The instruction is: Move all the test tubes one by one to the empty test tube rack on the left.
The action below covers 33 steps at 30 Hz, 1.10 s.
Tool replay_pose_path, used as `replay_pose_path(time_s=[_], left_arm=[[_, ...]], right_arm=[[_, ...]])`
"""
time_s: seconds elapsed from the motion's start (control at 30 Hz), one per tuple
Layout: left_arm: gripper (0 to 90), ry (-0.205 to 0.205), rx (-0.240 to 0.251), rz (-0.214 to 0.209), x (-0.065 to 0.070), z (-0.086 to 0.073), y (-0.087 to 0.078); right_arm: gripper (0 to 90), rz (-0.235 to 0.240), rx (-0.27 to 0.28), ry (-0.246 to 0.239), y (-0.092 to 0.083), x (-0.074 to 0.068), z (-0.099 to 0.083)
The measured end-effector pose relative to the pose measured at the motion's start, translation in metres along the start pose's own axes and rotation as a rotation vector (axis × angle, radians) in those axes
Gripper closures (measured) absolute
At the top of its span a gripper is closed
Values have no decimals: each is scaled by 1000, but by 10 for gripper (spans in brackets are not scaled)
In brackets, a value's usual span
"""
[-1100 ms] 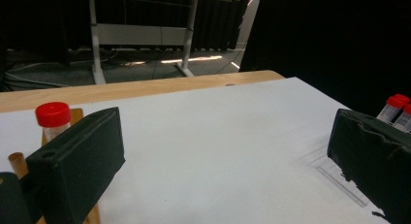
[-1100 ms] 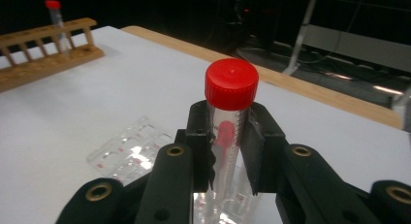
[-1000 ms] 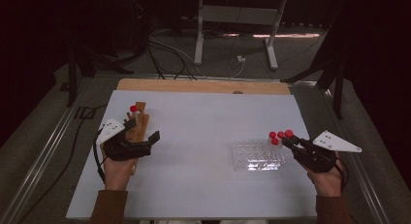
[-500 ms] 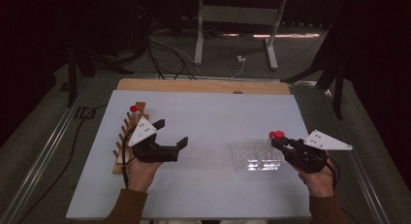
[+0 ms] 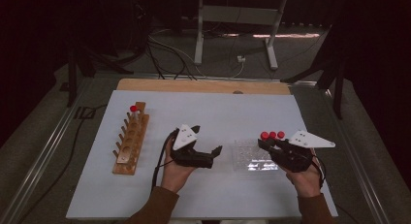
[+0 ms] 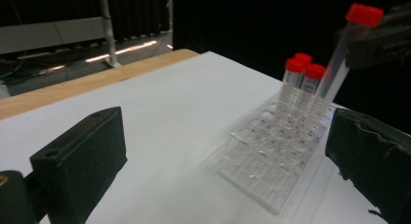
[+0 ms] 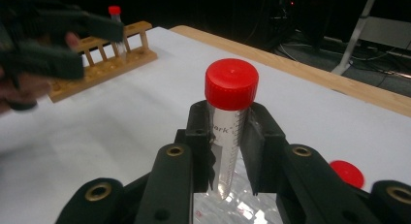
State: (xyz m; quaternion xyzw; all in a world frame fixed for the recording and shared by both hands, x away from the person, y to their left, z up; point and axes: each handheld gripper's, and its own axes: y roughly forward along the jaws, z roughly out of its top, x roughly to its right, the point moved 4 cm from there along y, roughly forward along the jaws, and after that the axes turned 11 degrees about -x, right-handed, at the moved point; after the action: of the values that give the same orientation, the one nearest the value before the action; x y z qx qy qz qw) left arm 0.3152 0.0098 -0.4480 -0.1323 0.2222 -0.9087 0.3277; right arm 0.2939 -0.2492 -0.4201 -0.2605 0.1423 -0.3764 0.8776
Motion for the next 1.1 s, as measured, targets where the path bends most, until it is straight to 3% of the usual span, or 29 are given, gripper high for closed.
replay_pose_path(time_s=[0.27, 0.37, 0.4, 0.43, 0.53, 0.6, 0.73, 0.87, 1.1], left_arm=[[77, 28, -9, -27, 29, 7, 28], [187, 57, -9, -29, 41, 10, 36], [187, 68, -6, -31, 45, 10, 39], [287, 80, -6, -38, 48, 11, 41], [359, 105, -5, -50, 57, 11, 47], [463, 116, -9, -57, 60, 12, 50], [552, 115, -16, -72, 64, 12, 56], [617, 123, -19, -94, 68, 12, 59], [708, 135, -21, -96, 71, 12, 61]], right_arm=[[740, 3, -7, 0, 5, -7, 4], [740, 8, -6, 2, 8, -11, 5], [740, 8, -6, 2, 8, -11, 5], [740, 11, -7, 1, 8, -12, 6], [740, 13, -9, 2, 9, -13, 6], [740, 17, -11, 2, 11, -14, 6], [741, 22, -11, 5, 11, -15, 6], [740, 29, -13, 10, 13, -15, 6], [741, 37, -15, 9, 14, -16, 6]])
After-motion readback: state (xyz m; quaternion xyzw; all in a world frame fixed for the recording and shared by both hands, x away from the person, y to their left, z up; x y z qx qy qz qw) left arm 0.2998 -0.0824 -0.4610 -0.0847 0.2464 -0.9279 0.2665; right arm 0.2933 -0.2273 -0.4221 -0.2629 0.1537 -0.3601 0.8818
